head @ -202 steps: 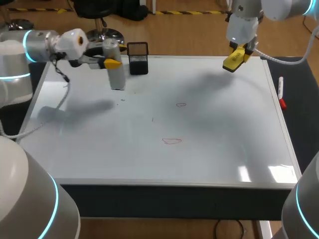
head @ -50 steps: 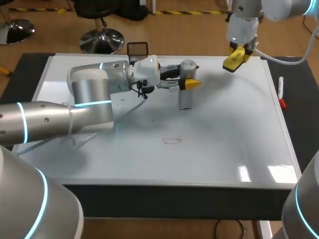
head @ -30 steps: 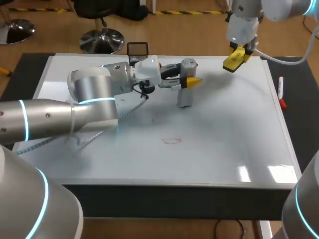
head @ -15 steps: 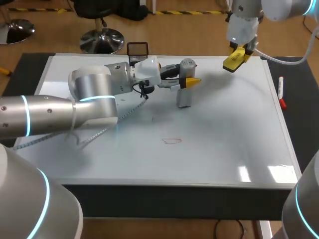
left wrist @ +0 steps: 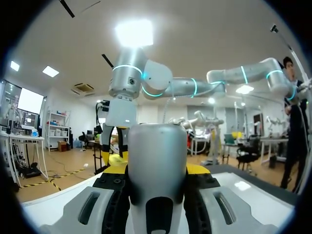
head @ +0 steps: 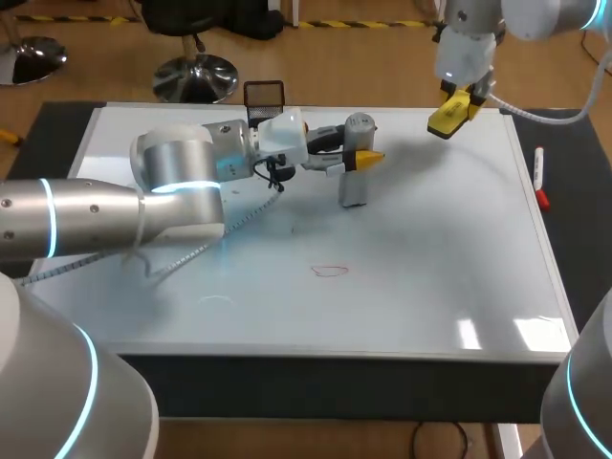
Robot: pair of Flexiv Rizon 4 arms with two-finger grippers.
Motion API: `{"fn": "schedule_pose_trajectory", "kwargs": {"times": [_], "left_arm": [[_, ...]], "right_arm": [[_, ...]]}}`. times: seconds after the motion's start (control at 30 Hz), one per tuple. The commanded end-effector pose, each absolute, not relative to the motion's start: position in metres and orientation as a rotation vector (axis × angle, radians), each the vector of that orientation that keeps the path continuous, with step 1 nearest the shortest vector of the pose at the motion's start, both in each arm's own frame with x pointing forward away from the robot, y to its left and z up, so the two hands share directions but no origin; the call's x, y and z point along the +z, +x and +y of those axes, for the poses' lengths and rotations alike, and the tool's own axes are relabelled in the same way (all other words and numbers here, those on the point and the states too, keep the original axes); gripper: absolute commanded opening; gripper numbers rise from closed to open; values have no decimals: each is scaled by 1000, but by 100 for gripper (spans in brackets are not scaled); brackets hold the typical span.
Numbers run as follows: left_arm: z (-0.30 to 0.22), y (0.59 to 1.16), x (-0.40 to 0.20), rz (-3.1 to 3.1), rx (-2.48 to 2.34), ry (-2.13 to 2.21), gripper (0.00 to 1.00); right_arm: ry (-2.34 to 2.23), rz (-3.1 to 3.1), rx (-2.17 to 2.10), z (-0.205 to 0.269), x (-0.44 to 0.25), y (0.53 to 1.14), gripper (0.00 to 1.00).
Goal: Pick up the inspection probe, press it on each red-marked spot on the whiteboard one by one, put down the probe, pick up the eraser, and wipe off all the red marks.
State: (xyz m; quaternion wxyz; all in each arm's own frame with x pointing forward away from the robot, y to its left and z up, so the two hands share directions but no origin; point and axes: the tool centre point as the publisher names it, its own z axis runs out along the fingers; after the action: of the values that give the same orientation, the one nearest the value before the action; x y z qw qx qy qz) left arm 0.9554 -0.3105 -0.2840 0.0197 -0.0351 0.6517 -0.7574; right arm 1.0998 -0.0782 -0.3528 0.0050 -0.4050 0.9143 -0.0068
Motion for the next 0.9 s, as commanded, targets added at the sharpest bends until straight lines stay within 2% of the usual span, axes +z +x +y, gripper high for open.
{"fn": "schedule_pose_trajectory", "kwargs": {"times": [0.03, 0.6, 0.9], "left_arm": [[-309, 954, -289, 2020, -2349, -109, 0], [-295, 948, -241, 2014, -2333, -26, 0], [-262, 949, -222, 1996, -2344, -25, 0]], "right_arm": [[-1273, 2865, -25, -79, -352, 1101, 0], [-1273, 2865, -25, -79, -352, 1101, 0], [-1273, 2865, -25, -79, -352, 1101, 0]]}}
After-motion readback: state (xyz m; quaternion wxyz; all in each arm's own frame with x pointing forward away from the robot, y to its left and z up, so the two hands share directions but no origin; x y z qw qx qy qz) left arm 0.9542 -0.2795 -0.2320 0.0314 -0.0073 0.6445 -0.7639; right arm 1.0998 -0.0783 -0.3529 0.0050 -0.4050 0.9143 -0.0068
